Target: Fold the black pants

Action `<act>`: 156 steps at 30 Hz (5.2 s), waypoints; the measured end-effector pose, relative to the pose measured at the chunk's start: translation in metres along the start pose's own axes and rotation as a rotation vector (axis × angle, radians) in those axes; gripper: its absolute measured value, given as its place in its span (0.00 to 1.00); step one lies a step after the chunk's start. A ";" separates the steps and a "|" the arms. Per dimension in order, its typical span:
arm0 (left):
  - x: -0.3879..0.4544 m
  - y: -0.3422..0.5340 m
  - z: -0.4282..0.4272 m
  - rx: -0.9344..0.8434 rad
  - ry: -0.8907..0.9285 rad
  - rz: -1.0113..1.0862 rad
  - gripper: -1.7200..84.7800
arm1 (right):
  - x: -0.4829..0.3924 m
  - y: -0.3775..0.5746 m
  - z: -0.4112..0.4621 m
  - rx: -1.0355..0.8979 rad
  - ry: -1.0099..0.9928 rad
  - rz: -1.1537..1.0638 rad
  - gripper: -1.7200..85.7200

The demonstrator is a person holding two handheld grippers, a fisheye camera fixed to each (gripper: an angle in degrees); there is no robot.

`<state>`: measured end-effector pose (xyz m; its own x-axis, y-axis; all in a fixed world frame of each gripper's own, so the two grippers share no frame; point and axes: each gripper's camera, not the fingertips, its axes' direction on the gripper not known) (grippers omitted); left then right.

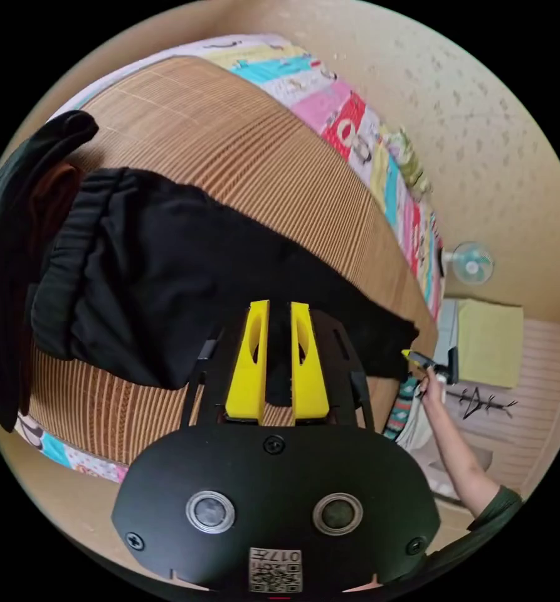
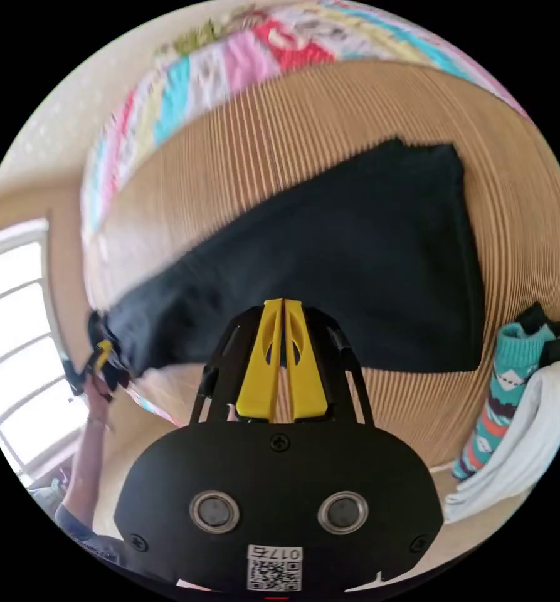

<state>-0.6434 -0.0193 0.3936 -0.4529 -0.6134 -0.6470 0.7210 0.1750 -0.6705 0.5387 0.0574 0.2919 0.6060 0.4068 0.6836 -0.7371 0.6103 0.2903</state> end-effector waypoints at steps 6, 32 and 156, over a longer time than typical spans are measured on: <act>-0.005 0.065 0.045 -0.218 -0.276 0.185 0.03 | 0.025 0.089 0.067 -0.039 0.109 -0.104 0.02; -0.092 0.060 -0.104 -0.240 -0.005 0.409 0.02 | 0.052 0.318 0.096 -0.177 -0.013 0.119 0.02; 0.047 0.028 0.349 -0.635 0.204 0.040 0.22 | 0.214 0.343 0.076 -0.018 -1.291 0.305 0.23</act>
<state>-0.4614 -0.3120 0.4704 -0.5672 -0.4499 -0.6899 0.3184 0.6527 -0.6875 0.3926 0.3023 0.5892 -0.3065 -0.3997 0.8639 -0.7820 0.6232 0.0109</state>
